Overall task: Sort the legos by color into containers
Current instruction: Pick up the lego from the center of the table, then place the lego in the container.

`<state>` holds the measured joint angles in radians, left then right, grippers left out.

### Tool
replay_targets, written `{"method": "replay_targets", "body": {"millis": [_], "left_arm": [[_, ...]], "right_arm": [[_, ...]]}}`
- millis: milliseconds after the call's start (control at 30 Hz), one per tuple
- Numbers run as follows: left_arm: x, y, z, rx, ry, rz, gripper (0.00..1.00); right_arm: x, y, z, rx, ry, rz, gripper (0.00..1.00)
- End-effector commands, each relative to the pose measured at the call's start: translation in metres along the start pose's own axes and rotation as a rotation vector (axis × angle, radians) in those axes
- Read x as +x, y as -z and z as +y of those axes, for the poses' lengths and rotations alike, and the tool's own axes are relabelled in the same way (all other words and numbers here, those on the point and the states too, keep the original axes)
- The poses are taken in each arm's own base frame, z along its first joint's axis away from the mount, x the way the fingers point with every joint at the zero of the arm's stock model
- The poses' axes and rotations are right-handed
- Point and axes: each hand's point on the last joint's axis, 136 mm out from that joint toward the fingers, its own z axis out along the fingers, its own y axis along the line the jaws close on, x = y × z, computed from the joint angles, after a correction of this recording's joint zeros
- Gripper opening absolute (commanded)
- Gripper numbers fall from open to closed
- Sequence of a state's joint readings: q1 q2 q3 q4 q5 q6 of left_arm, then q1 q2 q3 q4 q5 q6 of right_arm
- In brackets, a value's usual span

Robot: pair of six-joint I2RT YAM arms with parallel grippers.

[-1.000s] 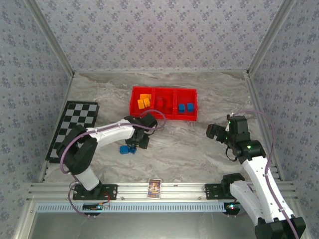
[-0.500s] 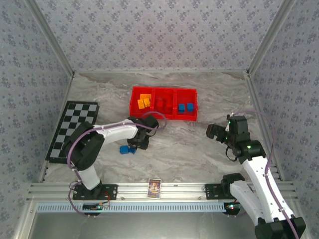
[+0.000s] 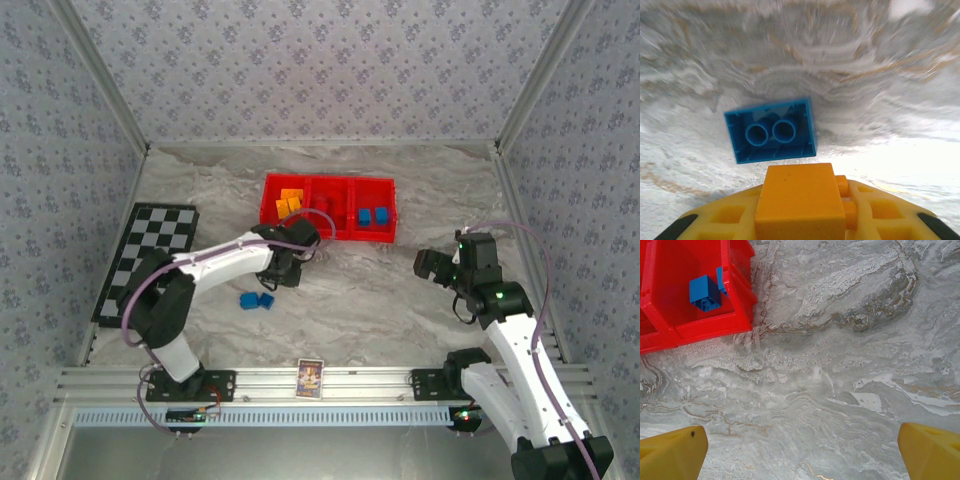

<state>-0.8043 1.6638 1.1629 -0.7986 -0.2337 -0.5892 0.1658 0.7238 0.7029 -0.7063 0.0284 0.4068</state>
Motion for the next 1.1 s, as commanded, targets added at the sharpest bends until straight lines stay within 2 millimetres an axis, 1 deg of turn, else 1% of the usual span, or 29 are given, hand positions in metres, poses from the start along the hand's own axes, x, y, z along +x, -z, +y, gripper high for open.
{"method": "replay_targets", "body": {"millis": [0,100,133,200,300,400,467,533,633,800,900,933,1000,1067], "left_arm": [[-0.032,0.043,0.008,0.022,0.057,-0.107,0.24],[-0.057,0.059,0.015,0.063,0.092,-0.148,0.24],[-0.064,0.061,0.019,0.065,0.101,-0.157,0.25],[-0.085,0.068,0.028,0.069,0.118,-0.183,0.24],[-0.116,0.071,0.045,0.054,0.146,-0.213,0.25],[-0.146,0.065,0.059,0.032,0.177,-0.224,0.25],[-0.164,0.059,0.063,0.029,0.190,-0.235,0.25],[-0.181,0.050,0.063,0.030,0.199,-0.237,0.25],[-0.200,0.036,0.059,0.030,0.202,-0.233,0.25],[-0.221,0.008,0.056,0.016,0.219,-0.205,0.25],[-0.228,-0.008,0.052,0.012,0.218,-0.188,0.27],[-0.229,-0.012,0.052,0.007,0.219,-0.184,0.33],[-0.231,-0.018,0.053,-0.002,0.233,-0.183,0.42],[-0.233,-0.020,0.054,-0.007,0.248,-0.194,0.55]], "right_arm": [[0.002,0.000,0.000,-0.001,0.005,0.009,1.00],[0.002,0.000,0.001,-0.004,0.005,0.007,1.00],[0.002,0.001,0.000,-0.004,0.006,0.006,1.00],[0.002,0.001,0.001,-0.005,0.006,0.005,1.00],[0.001,0.002,0.000,-0.003,0.006,-0.001,1.00],[0.001,0.003,0.000,-0.002,0.005,-0.003,1.00],[0.001,0.003,0.000,-0.001,0.005,-0.004,1.00],[0.001,0.003,0.000,-0.002,0.006,-0.005,1.00],[0.001,0.002,-0.001,-0.001,0.006,-0.003,1.00],[0.000,0.002,0.000,-0.003,0.003,-0.006,1.00],[0.000,0.004,0.000,-0.006,0.003,-0.012,1.00],[0.000,0.004,0.000,-0.008,0.003,-0.011,1.00],[0.000,0.003,0.000,-0.008,0.003,-0.012,1.00],[0.000,0.003,0.000,-0.006,0.003,-0.010,1.00]]}}
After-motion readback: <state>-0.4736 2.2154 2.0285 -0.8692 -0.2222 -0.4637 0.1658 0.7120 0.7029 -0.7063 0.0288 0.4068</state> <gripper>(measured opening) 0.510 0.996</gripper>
